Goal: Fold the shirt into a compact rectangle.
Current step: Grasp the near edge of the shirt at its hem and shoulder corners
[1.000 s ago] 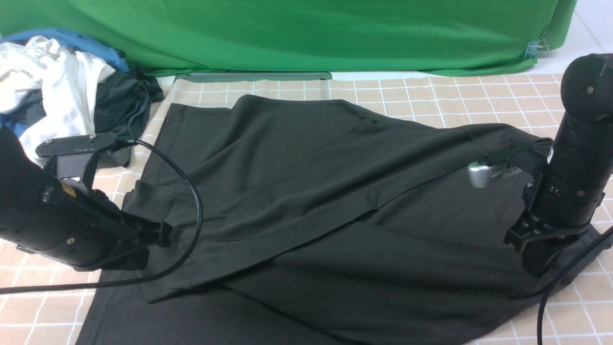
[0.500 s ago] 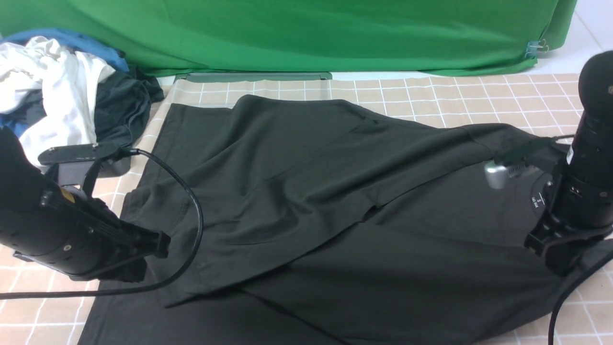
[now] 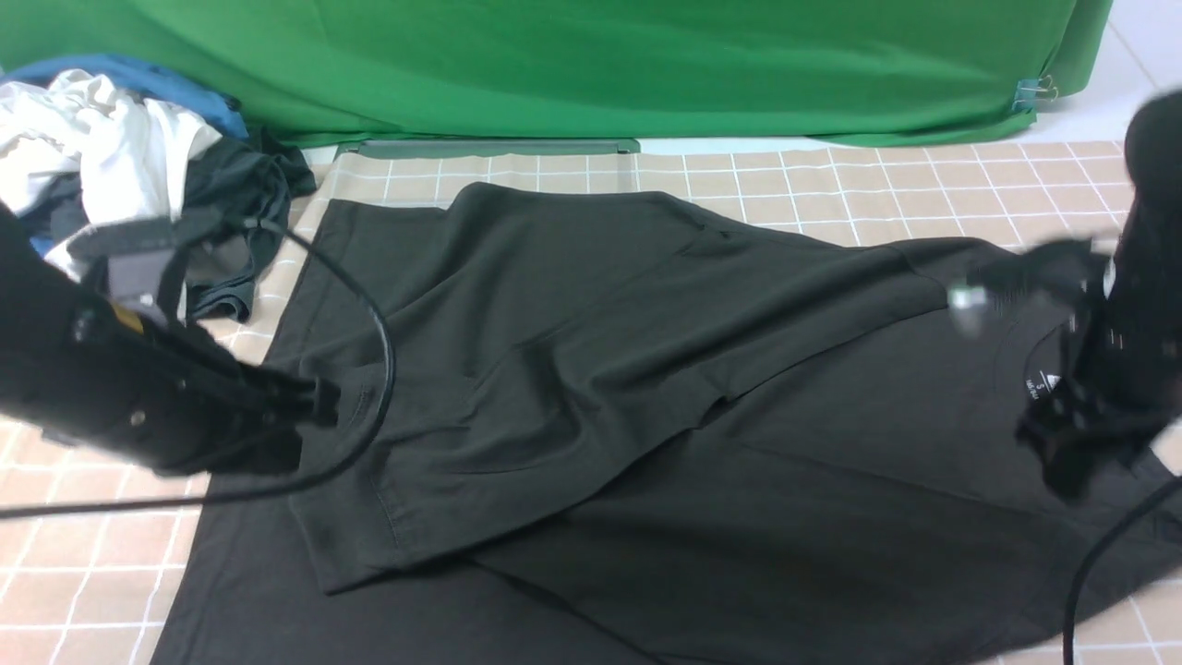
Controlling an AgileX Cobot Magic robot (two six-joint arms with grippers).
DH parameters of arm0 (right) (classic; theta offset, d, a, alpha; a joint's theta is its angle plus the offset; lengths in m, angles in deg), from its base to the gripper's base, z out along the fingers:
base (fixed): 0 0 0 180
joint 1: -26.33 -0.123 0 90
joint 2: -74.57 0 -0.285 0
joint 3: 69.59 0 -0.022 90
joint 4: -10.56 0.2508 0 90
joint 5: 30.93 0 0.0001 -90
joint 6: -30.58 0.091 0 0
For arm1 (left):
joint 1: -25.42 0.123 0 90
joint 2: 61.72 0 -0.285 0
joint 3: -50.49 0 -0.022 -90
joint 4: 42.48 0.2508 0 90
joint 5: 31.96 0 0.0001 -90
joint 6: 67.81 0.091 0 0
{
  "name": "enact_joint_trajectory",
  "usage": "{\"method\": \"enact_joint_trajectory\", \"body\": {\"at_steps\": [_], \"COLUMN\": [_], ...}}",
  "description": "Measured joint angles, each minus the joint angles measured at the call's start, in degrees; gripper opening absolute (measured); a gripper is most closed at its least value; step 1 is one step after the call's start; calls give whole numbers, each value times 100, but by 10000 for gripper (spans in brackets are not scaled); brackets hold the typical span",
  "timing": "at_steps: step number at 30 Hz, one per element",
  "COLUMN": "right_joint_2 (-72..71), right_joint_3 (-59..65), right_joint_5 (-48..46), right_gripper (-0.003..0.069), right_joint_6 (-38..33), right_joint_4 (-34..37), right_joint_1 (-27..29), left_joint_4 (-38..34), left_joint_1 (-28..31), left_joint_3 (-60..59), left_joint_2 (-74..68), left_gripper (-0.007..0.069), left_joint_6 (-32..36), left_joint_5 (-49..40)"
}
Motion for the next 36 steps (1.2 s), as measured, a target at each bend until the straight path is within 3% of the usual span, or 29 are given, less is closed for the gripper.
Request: {"method": "enact_joint_trajectory", "body": {"at_steps": [3, 9, 18, 24, 32, 34, 36], "right_joint_2": [9, 823, 2938, 3711, 4203, 4291, 4378], "right_joint_3": [-770, -2613, -4590, -5057, -5103, -5103, -5103], "right_joint_5": [467, 1381, 1557, 2136, 3090, 3258, 3399], "right_gripper": [417, 389, 490, 519, 520, 501, 430], "right_joint_6": [115, -308, -670, -978, -1038, -1012, -877], "right_joint_4": [345, 1284, 1322, 1315, 1291, 1251, 1078], "right_joint_1": [-81, -412, -810, -1123, -1141, -1141, -1141], "left_joint_4": [-3, -3, 50, 55, 91, 96, 95], "left_joint_1": [0, 0, 0, 0, 0, 0, 0], "left_joint_3": [115, 134, 134, 134, 134, 134, 134], "left_joint_2": [0, 0, 0, 0, 0, 0, 0], "left_gripper": [18, 18, 18, 18, 18, 18, 18], "left_joint_6": [0, 0, 0, -102, -143, -143, -143], "left_joint_5": [26, -30, -266, -271, -271, -271, -271]}}
